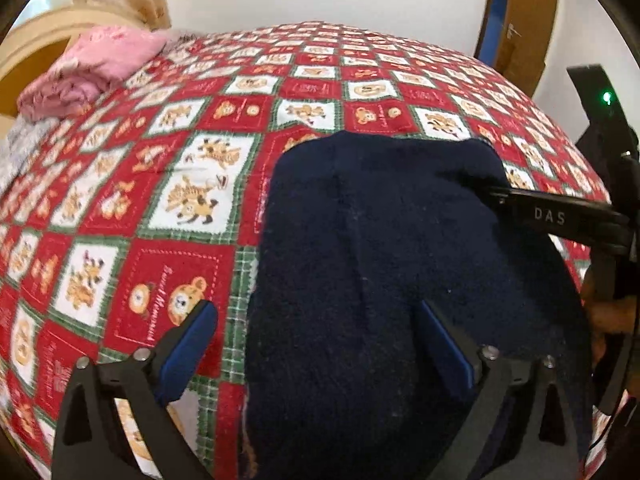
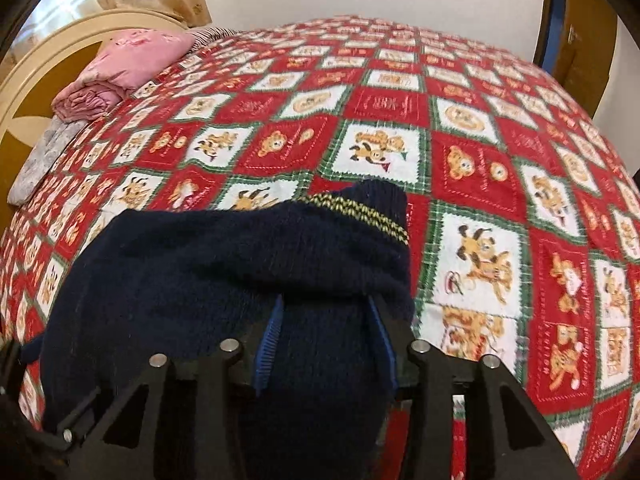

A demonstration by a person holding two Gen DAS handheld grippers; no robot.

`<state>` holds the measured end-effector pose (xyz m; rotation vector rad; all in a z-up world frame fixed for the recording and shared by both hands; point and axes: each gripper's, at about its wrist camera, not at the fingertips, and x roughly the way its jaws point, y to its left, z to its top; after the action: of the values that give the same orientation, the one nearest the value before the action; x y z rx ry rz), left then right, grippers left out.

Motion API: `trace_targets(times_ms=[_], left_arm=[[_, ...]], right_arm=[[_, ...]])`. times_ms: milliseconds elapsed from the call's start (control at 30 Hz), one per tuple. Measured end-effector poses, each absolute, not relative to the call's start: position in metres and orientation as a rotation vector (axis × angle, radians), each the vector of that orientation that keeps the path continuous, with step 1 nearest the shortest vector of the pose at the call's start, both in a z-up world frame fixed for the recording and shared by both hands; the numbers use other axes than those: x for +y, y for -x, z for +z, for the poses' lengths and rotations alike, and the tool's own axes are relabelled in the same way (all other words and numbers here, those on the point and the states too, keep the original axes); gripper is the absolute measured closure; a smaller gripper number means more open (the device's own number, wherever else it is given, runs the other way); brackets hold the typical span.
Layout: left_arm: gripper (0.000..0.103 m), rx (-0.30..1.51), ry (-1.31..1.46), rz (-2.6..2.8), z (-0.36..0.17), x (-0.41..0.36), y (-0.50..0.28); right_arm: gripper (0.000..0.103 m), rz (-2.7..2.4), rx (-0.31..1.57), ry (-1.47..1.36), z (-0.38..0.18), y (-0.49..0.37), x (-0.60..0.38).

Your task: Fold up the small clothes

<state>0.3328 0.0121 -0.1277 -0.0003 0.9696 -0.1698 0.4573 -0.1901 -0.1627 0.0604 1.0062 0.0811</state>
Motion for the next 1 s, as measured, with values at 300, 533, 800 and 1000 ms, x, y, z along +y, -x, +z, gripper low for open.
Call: trace_targets(times_ms=[300,533,800,1000], left_arm=[[0.000,0.983,0.021,-0.216,-0.127,0.014,-0.330],[0.000,1.032,0.076,-0.225,-0.123,0.029,-0.315],[0.001,0.972,0.058,-0.258,-0.101,0.041,-0.274],[0.001,0.920,0.092,-0.226,-0.078,0.044,-0.295]], right_arm=[[0.056,0.092,0.898,-0.135,-0.151,-0.430,-0.198],[0.056,0.105,0.793,-0.376,-0.140,-0.343,-0.229],[0.056,0.125,0.793,-0.448,-0.139,-0.278,-0.236],[0.046,0.155,0.798,-0.536,-0.141,-0.256,-0.236]])
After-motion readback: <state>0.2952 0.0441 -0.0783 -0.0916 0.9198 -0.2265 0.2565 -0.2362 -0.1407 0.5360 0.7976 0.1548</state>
